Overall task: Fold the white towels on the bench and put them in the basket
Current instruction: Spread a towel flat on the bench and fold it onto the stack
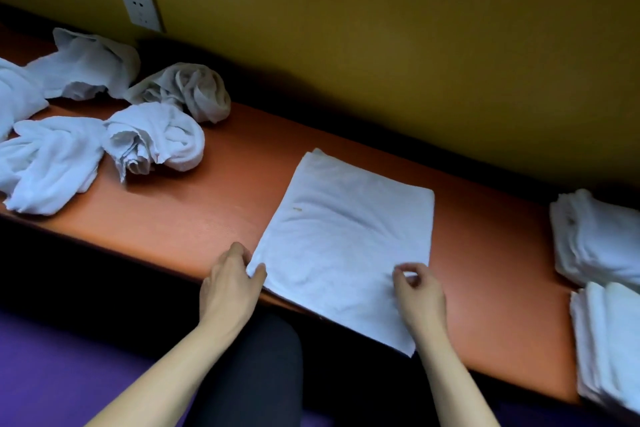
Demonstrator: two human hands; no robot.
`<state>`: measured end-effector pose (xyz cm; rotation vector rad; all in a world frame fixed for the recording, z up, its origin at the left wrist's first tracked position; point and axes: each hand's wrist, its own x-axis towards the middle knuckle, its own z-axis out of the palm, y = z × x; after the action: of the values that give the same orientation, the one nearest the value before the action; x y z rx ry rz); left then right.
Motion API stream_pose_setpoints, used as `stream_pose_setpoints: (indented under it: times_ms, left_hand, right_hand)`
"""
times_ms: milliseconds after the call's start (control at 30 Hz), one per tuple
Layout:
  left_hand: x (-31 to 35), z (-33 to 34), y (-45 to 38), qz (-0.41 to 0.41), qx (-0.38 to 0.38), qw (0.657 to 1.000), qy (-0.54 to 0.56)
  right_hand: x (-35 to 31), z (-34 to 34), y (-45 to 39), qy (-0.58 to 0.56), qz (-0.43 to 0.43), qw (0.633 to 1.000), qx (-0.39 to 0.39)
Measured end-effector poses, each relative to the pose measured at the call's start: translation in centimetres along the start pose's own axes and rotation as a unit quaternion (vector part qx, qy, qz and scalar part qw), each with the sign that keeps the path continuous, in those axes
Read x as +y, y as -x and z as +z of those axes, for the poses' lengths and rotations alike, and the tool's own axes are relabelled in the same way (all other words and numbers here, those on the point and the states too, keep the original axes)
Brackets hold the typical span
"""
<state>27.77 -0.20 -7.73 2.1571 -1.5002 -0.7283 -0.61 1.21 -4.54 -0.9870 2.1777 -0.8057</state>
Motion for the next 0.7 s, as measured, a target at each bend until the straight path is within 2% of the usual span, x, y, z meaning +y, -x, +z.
stream_pose_setpoints:
  times_ms: [100,167,300,400,467,533,700]
  left_hand:
    - [0.0,0.2,0.2,-0.005,0.009,1.0,-0.004]
    - [0.3,0.3,0.0,-0.024,-0.006,1.0,-0.011]
    - [1.4,-0.4,-0.9,-0.079,-0.063,0.995,-0.004]
    - [1.7,-1.2,-0.4,-0.088,-0.08,0.992,0.029]
    - [2.0,-1.7,0.8,-0.097,-0.081,0.986,0.108]
    - [2.3,-2.1,2.7,-0.121,-0.088,0.965,0.214]
    - [1.6,-3.6,7.6,-0.137,-0.08,0.911,0.382]
  right_hand:
    - [4.4,-1.6,3.2,0.081,0.024,0.995,0.061]
    - [6.1,-1.6,4.7,0.123,0.048,0.99,0.052]
    - [6.3,-1.1,5.5,0.118,0.097,0.988,0.01]
    - [5.7,-1.6,5.6,0.073,0.094,0.993,0.002]
    - [5.7,-2.3,6.1,0.018,0.082,0.996,0.014]
    - [6.1,-3.1,7.0,-0.039,0.077,0.996,0.025]
    - [7.2,-6.2,10.1,-0.19,0.04,0.98,0.043]
